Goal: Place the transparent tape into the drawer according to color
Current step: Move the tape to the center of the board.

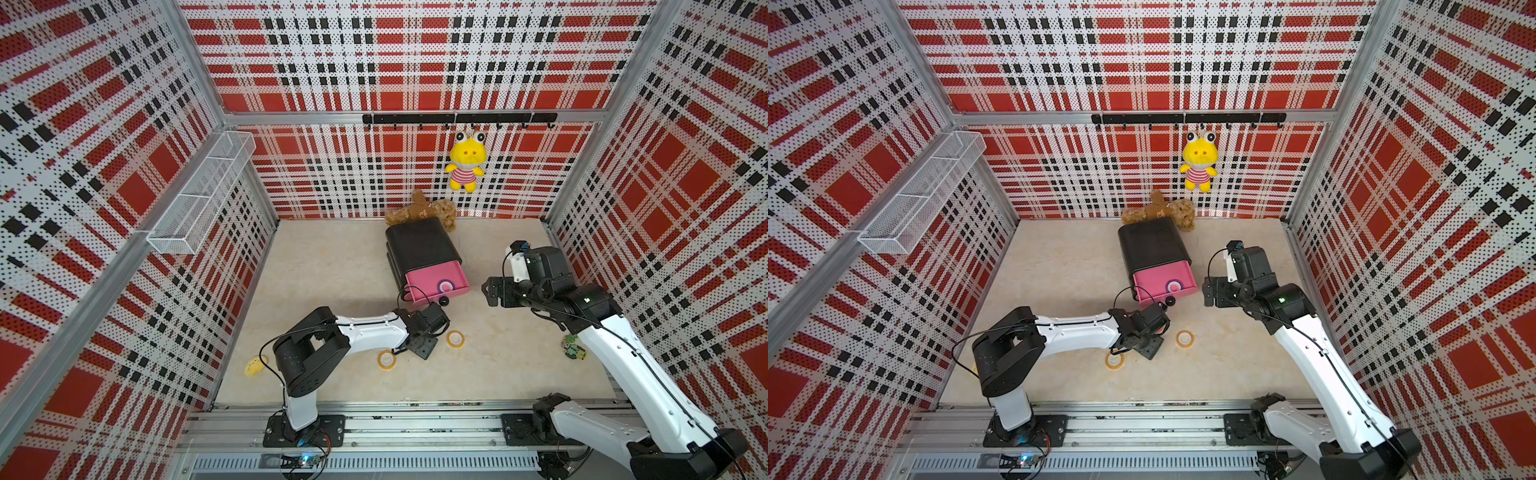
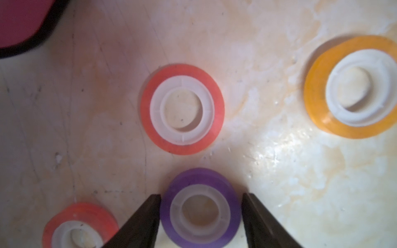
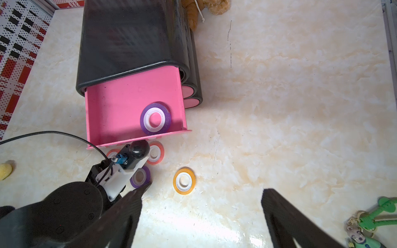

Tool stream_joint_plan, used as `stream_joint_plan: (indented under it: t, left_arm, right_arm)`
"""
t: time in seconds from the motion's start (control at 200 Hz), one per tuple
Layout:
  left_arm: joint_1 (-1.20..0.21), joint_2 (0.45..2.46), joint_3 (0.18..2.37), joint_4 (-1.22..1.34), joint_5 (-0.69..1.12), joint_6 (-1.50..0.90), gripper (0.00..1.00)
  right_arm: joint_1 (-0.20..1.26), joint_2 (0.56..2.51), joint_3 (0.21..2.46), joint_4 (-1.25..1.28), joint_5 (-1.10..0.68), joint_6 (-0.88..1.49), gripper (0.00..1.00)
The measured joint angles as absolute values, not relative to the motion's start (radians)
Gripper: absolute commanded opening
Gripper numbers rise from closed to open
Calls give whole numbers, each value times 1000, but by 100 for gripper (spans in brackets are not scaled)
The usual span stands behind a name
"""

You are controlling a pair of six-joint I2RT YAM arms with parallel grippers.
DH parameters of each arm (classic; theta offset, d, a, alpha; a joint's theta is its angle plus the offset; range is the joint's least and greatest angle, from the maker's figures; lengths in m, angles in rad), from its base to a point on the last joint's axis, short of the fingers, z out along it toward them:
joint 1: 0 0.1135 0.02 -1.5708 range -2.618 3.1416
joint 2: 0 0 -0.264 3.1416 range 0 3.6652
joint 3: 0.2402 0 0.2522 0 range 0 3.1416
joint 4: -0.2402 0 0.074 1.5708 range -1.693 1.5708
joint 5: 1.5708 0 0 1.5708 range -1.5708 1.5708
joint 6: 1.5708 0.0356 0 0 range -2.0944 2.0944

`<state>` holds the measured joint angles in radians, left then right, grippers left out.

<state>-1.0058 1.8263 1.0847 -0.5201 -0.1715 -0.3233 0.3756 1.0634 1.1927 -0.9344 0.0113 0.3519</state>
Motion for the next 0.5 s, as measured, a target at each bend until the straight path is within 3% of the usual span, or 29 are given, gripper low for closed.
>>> stream_joint_plan:
  t: [0.2, 0.501]
  left_arm:
    - [-1044, 1815, 1084, -570, -154, -321, 66]
    - [-1032, 1804, 1101, -670, -168, -309, 84]
  right_arm:
    - [375, 1058, 1193, -936, 11, 352, 96]
    - [369, 1053, 1193, -936, 10, 348, 96]
